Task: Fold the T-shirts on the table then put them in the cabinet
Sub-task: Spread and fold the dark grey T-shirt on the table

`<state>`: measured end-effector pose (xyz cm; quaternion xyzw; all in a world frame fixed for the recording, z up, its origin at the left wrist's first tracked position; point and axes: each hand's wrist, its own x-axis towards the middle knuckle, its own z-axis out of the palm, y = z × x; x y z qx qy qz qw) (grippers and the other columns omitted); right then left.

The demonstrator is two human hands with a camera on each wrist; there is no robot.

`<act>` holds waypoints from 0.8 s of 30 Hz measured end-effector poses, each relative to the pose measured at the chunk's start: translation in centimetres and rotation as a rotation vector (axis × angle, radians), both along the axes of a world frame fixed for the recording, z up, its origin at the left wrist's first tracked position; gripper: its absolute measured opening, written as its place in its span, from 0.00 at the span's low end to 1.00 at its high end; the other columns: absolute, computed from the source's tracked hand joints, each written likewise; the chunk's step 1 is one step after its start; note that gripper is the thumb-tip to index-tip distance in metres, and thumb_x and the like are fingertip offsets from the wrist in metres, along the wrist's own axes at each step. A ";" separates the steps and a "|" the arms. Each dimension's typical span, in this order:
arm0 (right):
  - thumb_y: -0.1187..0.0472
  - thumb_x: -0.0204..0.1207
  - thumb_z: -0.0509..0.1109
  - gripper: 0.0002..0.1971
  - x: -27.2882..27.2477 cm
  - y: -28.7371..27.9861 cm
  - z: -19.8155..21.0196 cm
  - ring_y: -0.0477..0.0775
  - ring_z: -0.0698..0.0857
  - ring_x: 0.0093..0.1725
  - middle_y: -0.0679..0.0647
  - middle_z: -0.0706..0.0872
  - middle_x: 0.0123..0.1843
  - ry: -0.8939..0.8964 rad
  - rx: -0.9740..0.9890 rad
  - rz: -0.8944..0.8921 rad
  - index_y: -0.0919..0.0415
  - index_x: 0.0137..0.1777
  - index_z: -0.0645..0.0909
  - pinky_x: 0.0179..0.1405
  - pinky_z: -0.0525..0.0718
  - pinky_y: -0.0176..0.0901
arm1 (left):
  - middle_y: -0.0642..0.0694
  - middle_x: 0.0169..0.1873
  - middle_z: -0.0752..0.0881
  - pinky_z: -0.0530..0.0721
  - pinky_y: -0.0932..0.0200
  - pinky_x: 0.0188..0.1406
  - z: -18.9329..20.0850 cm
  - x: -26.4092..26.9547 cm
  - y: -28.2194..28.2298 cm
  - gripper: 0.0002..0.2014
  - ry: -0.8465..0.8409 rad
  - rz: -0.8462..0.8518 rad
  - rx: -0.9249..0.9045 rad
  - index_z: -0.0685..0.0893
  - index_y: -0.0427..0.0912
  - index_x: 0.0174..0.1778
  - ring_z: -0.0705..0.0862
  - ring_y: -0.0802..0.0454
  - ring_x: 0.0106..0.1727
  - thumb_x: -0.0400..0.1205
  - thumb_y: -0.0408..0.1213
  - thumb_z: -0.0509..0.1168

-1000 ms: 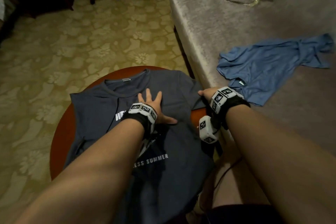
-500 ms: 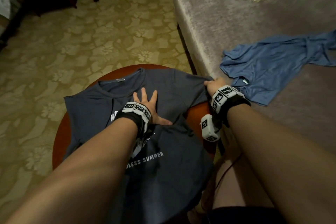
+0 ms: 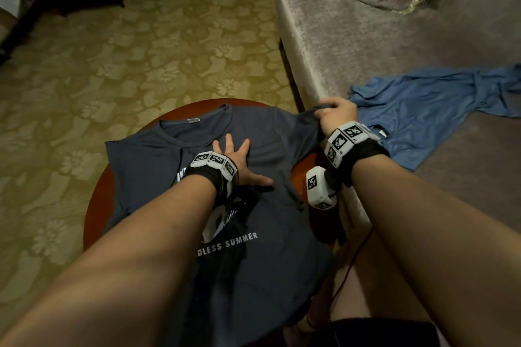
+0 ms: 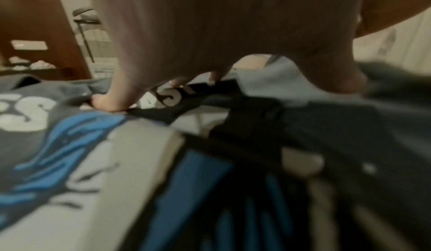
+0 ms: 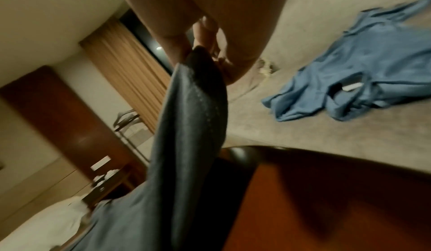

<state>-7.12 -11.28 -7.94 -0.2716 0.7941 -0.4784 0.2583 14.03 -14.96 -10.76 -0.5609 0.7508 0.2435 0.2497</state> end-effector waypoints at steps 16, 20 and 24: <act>0.62 0.77 0.67 0.10 5.9 -0.3 0.7 0.64 0.87 0.53 0.62 0.90 0.51 0.314 0.491 0.495 0.65 0.49 0.88 0.57 0.85 0.49 | 0.46 0.67 0.82 0.77 0.57 0.67 1.9 3.9 -1.5 0.24 0.564 0.431 -0.243 0.75 0.48 0.74 0.81 0.47 0.66 0.82 0.44 0.66; 0.52 0.71 0.77 0.10 6.4 0.1 -0.5 0.58 0.86 0.52 0.56 0.88 0.50 0.308 0.540 0.526 0.57 0.46 0.85 0.54 0.84 0.45 | 0.46 0.70 0.79 0.78 0.53 0.68 1.9 1.4 -2.3 0.27 0.472 0.308 -0.269 0.74 0.49 0.75 0.79 0.45 0.68 0.79 0.46 0.70; 0.51 0.74 0.73 0.12 6.6 -0.6 -1.4 0.60 0.86 0.53 0.57 0.88 0.53 0.358 0.545 0.553 0.59 0.49 0.87 0.57 0.85 0.48 | 0.39 0.69 0.76 0.79 0.43 0.65 0.9 0.2 -2.8 0.26 0.267 0.273 -0.221 0.75 0.44 0.69 0.78 0.37 0.65 0.76 0.47 0.70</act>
